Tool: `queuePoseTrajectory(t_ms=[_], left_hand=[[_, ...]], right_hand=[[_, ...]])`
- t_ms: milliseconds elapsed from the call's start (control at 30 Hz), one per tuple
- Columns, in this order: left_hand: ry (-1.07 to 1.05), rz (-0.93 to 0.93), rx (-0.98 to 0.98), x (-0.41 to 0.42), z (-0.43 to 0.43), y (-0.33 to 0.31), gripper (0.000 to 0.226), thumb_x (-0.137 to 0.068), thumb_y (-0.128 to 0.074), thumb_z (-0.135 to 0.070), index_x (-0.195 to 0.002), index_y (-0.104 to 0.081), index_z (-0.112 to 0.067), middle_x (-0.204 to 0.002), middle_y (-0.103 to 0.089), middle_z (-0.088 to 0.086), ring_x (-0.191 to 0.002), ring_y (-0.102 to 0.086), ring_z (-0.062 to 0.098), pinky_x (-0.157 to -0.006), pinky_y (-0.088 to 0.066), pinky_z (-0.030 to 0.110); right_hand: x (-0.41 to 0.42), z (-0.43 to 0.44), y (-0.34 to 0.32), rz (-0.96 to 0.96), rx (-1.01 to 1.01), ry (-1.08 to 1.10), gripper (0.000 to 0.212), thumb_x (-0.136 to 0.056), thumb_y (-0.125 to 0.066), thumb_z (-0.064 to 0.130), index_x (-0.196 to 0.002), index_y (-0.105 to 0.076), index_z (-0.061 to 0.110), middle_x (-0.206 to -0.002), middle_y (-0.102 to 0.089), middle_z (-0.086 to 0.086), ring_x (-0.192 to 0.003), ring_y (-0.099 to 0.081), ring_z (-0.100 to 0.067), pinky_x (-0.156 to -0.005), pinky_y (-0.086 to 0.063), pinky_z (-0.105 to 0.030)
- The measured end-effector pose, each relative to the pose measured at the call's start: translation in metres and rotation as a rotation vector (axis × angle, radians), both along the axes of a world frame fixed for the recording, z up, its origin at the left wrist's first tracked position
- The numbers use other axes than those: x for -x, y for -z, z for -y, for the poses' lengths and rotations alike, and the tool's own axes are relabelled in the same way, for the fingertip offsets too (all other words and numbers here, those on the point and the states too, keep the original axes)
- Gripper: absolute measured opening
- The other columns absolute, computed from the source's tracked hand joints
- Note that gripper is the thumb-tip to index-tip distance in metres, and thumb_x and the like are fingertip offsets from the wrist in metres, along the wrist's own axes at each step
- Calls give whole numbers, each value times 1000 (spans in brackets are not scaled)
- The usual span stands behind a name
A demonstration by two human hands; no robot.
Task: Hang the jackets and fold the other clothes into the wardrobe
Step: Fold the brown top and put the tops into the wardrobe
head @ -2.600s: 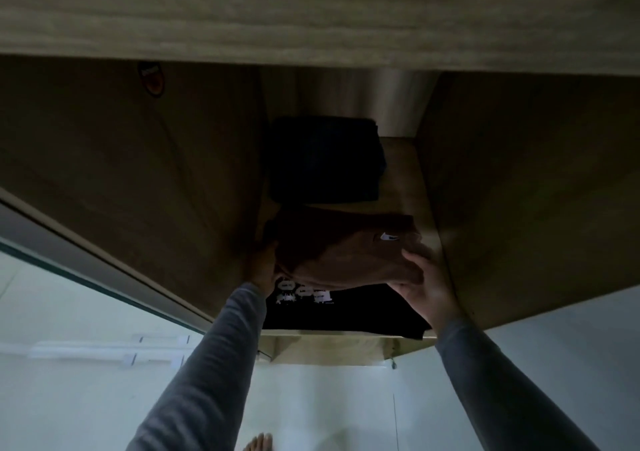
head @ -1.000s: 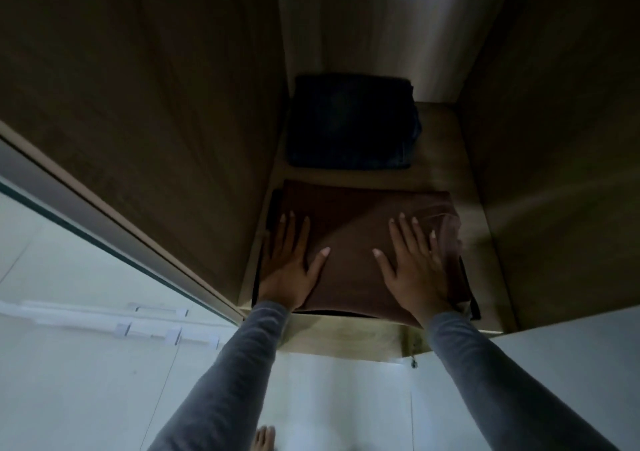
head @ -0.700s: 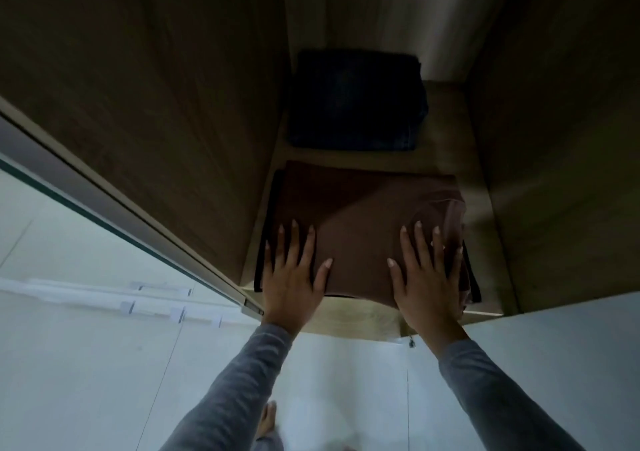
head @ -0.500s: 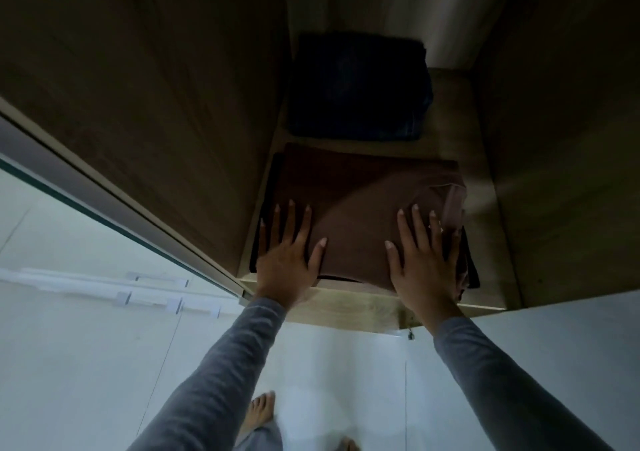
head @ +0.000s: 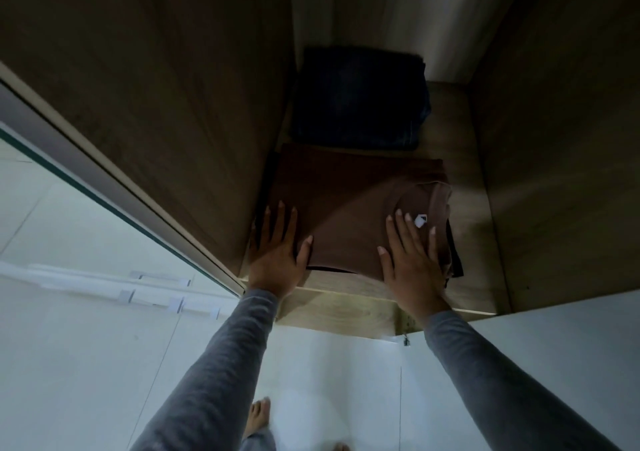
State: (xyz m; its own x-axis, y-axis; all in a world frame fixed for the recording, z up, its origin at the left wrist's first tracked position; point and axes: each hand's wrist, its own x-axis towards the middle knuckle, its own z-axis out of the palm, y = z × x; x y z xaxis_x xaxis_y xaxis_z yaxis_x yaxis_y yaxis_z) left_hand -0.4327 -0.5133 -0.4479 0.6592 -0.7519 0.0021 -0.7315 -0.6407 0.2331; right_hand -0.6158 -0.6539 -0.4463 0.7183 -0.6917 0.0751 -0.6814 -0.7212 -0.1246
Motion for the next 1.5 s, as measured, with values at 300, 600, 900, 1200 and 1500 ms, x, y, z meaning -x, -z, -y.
queuePoseTrajectory(t_ms=[300, 600, 900, 1200, 1500], left_hand=[[8, -166, -151, 24, -51, -25, 80, -84, -4, -51, -143, -39, -11, -151, -32, 13, -141, -26, 33, -112, -28, 50], [192, -222, 174, 67, -68, -181, 54, -101, -31, -38, -148, -26, -11, -157, -17, 8, -146, -7, 19, -117, -6, 35], [382, -224, 414, 120, -173, -340, 54, -101, -29, -39, -148, -23, -13, -157, -16, 3, -146, -5, 15, -117, 0, 33], [708, -194, 675, 237, -193, -499, 51, -101, -32, -38, -146, -30, -13, -155, -23, 2, -144, -13, 14, -118, -12, 32], [1195, 99, 1090, 434, -215, -634, 44, -100, -37, -29, -139, -43, -9, -148, -39, 6, -140, -28, 16, -115, -20, 28]], right_hand=[[47, -46, -35, 159, -615, 115, 53, -97, -45, 9, -147, -29, 13, -156, -17, -2, -146, -12, -21, -113, -10, -22], [65, -115, -191, 525, -740, 426, 43, -96, -48, 9, -139, -44, 12, -140, -47, -10, -125, -48, -25, -95, -34, -22], [131, -239, -352, 662, -514, 371, 47, -99, -44, 18, -145, -35, 13, -150, -33, -4, -141, -25, -20, -110, -18, -22], [241, -302, -484, 959, -27, 378, 44, -96, -48, 8, -140, -40, 8, -147, -40, -7, -137, -35, -21, -114, -22, -29], [367, -363, -562, 1311, 568, 252, 38, -90, -47, -4, -125, -48, 12, -121, -49, 6, -114, -46, -5, -101, -34, -13]])
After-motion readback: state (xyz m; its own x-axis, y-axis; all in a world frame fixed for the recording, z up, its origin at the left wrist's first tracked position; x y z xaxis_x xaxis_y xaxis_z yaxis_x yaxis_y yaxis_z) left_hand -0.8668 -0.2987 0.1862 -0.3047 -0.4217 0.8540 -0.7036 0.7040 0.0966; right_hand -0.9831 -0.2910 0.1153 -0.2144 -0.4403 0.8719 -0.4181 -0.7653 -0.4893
